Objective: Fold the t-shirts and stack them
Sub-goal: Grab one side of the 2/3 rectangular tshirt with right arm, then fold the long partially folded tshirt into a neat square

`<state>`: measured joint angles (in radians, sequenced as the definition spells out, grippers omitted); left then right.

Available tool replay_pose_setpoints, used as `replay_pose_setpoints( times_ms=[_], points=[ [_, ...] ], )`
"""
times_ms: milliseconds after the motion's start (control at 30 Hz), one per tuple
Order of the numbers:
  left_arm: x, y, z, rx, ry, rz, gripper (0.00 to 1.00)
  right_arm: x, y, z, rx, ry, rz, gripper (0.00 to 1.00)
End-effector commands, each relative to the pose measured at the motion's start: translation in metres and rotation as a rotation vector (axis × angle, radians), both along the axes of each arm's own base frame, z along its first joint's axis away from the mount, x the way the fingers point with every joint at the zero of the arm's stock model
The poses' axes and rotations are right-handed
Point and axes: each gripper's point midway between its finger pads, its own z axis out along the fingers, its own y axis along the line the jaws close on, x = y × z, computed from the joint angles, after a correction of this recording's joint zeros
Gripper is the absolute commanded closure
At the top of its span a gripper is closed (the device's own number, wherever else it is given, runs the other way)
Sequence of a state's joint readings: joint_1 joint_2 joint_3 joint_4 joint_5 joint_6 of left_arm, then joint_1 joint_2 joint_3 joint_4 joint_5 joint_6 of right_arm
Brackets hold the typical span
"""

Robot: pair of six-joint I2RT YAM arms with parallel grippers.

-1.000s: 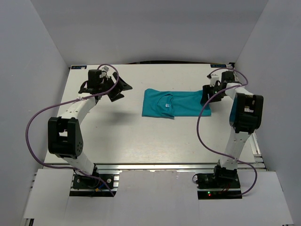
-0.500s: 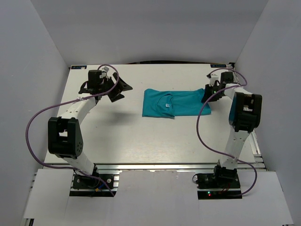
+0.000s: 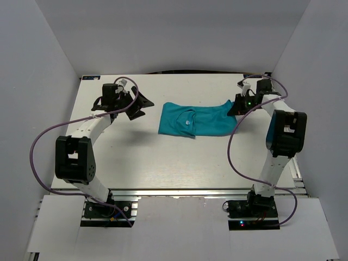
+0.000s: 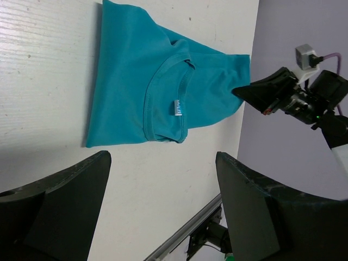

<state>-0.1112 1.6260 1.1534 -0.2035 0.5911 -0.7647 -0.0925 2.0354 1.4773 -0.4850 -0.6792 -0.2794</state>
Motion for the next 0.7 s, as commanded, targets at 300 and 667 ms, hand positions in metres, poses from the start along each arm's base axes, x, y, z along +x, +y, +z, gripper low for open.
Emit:
replay_pose_setpoints(
  times_ms=[300, 667],
  points=[
    [-0.016, -0.006, 0.017, -0.035, -0.066, -0.044, 0.11, -0.01, 0.088, 0.105, 0.161, -0.151, 0.19, 1.0],
    [-0.023, -0.007, 0.003, -0.036, -0.041, -0.06, 0.11, -0.009, 0.161, 0.143, 0.228, -0.191, 0.293, 1.0]
  ],
)
